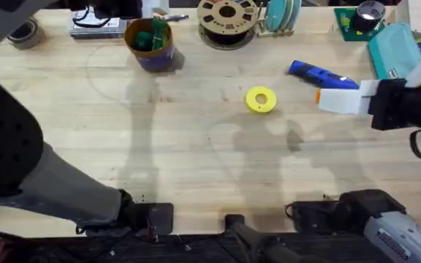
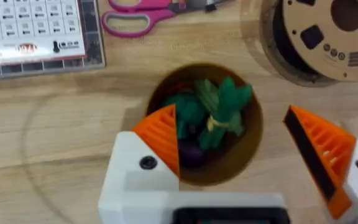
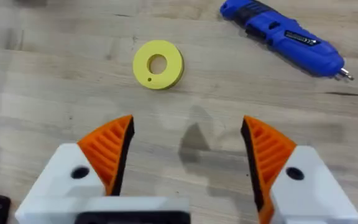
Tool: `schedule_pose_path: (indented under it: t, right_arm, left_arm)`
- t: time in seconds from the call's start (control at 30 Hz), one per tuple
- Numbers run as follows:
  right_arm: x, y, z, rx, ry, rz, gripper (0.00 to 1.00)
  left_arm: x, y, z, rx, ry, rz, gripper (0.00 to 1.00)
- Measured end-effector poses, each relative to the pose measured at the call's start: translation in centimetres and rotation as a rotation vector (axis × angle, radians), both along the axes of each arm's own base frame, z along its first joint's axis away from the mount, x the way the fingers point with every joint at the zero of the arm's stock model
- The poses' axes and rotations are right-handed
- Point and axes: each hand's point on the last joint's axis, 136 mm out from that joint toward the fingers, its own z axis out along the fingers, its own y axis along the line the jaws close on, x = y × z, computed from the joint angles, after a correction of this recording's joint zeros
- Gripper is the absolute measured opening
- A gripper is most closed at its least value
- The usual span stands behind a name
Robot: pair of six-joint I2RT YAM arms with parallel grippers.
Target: Pick up the gripper from the table and insert it into the empty holder that is missing its gripper. Then pick up a screw, insert it into the mounting hole, and use the screwdriver to tighten it. Finally, clean up the table by picking up the vegetable and placing it into the bucket.
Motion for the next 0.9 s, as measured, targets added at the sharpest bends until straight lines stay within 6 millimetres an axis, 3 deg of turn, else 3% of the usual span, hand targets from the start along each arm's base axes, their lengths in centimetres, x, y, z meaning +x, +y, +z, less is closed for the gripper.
schedule_pose_path:
  t: [0.27, 0.63, 0.9]
  right_arm:
    - [0.0, 0.0, 0.0, 0.000, 0.000, 0.000, 0.997]
    - [0.0, 0.0, 0.0, 0.000, 0.000, 0.000, 0.997]
    - [0.0, 0.0, 0.0, 0.000, 0.000, 0.000, 0.997]
  left_arm:
    - [-3.5, 0.1, 1.3, -0.004, 0.071, 0.005, 0.985]
    - [-12.0, 1.5, 7.6, -0.007, 0.086, 0.059, 0.986]
    - [-18.2, 0.8, 6.4, -0.022, 0.283, 0.058, 0.986]
